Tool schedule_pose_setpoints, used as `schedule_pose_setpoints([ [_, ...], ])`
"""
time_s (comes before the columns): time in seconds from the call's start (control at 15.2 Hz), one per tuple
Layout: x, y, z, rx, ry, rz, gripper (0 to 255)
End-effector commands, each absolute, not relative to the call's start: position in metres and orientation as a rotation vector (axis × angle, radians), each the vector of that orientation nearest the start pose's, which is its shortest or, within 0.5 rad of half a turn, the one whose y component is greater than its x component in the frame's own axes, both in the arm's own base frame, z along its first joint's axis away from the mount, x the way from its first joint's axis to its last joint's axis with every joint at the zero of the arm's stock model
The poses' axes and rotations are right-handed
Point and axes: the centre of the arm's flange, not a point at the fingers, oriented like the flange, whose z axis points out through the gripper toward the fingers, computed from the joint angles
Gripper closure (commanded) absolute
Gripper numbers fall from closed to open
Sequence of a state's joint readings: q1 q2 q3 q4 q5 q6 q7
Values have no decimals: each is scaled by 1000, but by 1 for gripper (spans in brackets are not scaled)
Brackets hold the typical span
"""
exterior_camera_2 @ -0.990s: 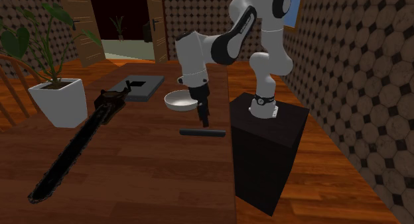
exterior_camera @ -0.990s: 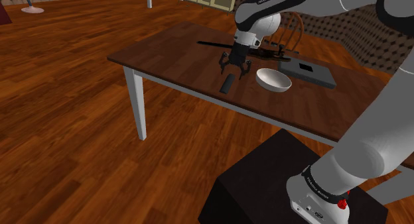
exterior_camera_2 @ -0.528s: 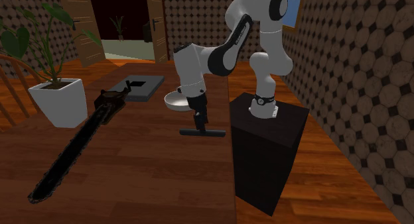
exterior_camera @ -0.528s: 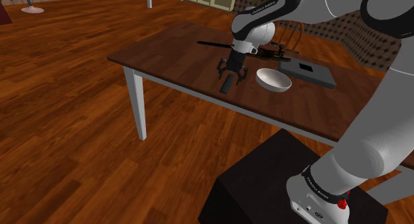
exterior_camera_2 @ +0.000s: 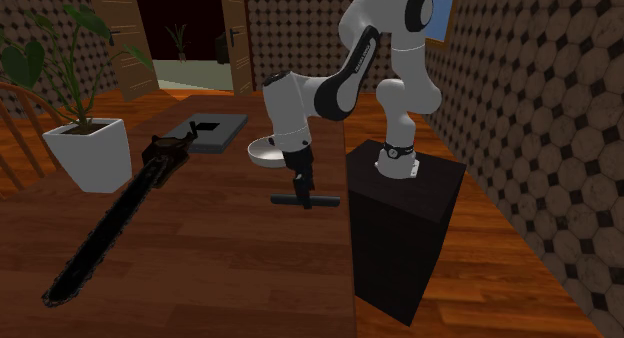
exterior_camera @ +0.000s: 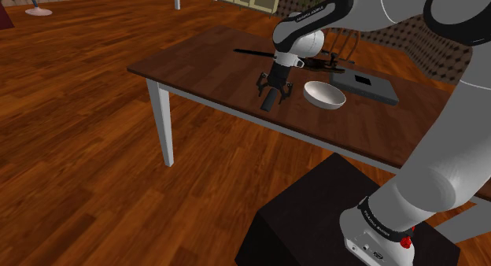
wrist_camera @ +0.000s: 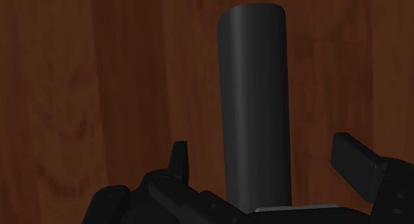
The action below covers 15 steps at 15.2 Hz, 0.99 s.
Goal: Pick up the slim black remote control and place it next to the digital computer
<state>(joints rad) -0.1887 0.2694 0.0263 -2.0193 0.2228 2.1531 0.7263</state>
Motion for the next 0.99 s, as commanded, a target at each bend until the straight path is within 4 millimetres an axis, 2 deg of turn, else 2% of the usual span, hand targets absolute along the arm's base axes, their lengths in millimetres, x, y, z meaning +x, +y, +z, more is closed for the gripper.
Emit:
schedule_pose_setpoints([
  [0.0,574,-85,308,-2606,1466,272,0],
  [0.07,574,-85,308,-2606,1466,272,255],
  [0.66,574,-85,308,-2606,1466,272,255],
  [0.92,574,-85,329,-2606,1466,272,255],
])
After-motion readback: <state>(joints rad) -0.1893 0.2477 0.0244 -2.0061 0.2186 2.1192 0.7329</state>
